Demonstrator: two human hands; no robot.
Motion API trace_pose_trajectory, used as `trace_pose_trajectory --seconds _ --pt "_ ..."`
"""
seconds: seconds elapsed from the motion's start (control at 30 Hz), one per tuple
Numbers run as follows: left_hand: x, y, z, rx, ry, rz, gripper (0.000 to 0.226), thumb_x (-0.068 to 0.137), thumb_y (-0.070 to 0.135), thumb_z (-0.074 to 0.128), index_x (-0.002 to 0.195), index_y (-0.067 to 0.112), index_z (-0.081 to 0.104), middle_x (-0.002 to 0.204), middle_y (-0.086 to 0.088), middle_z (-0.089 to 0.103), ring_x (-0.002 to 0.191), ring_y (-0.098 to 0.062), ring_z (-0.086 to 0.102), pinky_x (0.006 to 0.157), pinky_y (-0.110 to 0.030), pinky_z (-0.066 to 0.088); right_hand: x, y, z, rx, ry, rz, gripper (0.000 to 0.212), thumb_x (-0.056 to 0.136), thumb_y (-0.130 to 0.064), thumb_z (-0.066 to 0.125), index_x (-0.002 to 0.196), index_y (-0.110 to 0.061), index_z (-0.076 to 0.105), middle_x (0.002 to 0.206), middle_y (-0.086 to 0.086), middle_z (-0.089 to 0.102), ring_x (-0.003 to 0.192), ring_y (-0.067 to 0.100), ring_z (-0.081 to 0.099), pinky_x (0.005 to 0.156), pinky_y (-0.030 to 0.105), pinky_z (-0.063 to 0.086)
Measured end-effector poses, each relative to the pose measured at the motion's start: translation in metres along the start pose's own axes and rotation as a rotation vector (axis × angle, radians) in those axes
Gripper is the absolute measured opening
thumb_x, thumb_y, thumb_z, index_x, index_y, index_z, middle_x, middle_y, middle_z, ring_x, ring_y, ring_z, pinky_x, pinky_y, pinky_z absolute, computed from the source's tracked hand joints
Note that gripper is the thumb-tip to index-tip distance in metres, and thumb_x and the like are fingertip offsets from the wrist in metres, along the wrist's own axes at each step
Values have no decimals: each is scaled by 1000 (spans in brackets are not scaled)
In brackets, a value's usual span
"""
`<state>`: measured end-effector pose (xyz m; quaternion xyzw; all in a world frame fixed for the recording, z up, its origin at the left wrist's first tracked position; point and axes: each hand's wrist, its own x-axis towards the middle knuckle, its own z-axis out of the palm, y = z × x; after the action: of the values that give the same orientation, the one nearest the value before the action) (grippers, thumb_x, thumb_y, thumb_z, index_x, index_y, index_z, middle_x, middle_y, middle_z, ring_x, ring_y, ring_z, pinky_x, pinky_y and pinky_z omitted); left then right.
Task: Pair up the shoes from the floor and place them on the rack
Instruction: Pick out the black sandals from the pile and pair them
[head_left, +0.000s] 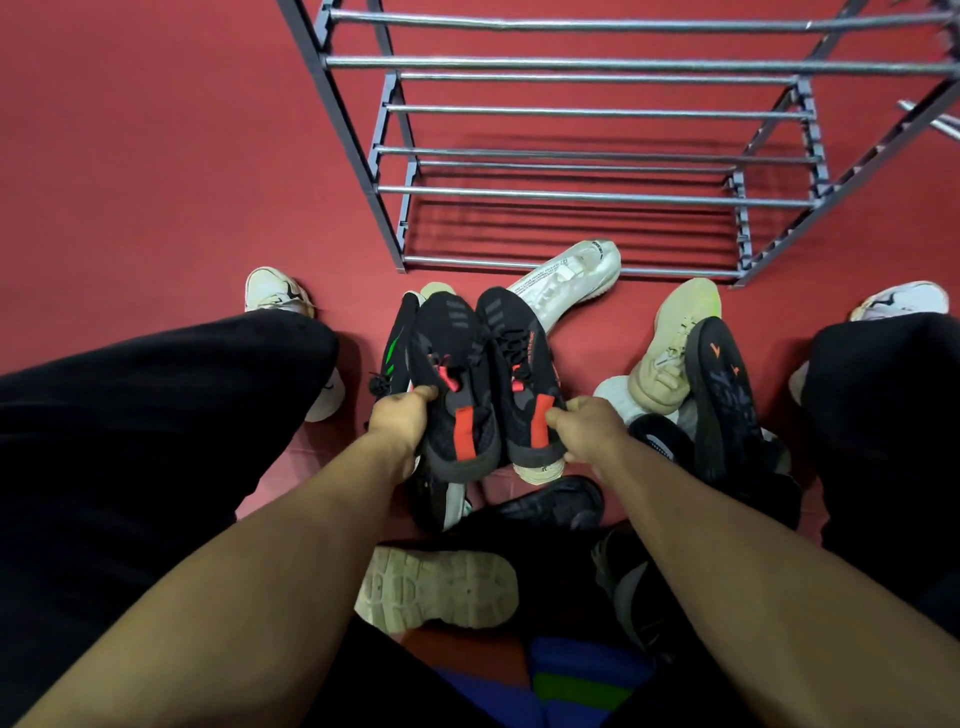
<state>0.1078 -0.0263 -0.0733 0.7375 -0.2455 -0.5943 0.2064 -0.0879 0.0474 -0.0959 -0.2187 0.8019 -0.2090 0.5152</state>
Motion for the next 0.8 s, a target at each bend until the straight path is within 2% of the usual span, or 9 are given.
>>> trace_pose_trajectory --seconds 0.1,0.17,0.23,0.33,0.47,0.57,0.63,0.7,0.8 --pt "-10 22 -5 26 -167 -41 35 89 44 61 103 12 68 91 -9 74 79 -27 70 70 -40 58 -11 -25 -14 103 -79 37 17 83 -24 63 96 -12 62 94 10 64 69 19 61 60 28 57" --pt "-18 34 -8 42 -387 -41 24 89 29 64 105 11 69 86 -8 76 72 -23 72 68 -38 60 -19 -37 -25 112 -91 53 5 87 -17 62 89 -13 60 86 8 62 62 15 54 59 28 54" --pt "-24 43 -5 21 -512 -18 19 86 1 58 98 9 69 78 -7 76 64 -19 71 64 -34 60 -26 -42 -34 121 -65 57 6 87 -13 62 84 -15 56 80 7 59 60 14 52 54 27 52" --pt "-18 49 5 -7 -477 40 30 79 -10 48 84 14 65 64 -4 71 53 -18 66 56 -26 55 -25 -41 -37 137 -9 38 8 86 -12 61 82 -16 56 80 7 58 63 15 53 50 25 48" --pt "4 60 16 -131 -410 140 29 85 -9 58 107 7 67 73 -4 75 58 -17 69 55 -26 57 -14 -51 -37 159 93 -19 20 84 -6 58 67 -16 54 68 7 55 62 19 52 55 32 49" --pt "28 76 23 -114 -320 226 28 88 0 62 115 7 66 76 0 74 58 -13 68 57 -25 57 8 -61 -40 112 175 -53 11 68 -21 58 60 -16 53 64 4 58 69 27 58 74 48 57" --pt "44 91 30 -76 -281 289 31 90 -1 59 120 6 63 89 -5 73 64 -14 68 64 -25 58 43 -62 -41 108 213 -77 11 62 -28 54 62 -17 53 65 3 58 70 27 58 78 54 57" --pt "61 106 38 -63 -234 339 31 92 -2 56 121 5 61 106 -12 69 82 -22 65 80 -34 56 79 -68 -38 97 246 -81 17 60 -33 53 67 -17 54 70 5 62 71 29 60 78 55 57" --pt "88 126 51 -95 -166 336 34 93 2 56 126 5 57 119 -12 66 100 -27 63 96 -45 51 124 -85 -30 124 245 -83 26 61 -32 53 78 -15 60 81 9 71 79 36 69 76 53 58"
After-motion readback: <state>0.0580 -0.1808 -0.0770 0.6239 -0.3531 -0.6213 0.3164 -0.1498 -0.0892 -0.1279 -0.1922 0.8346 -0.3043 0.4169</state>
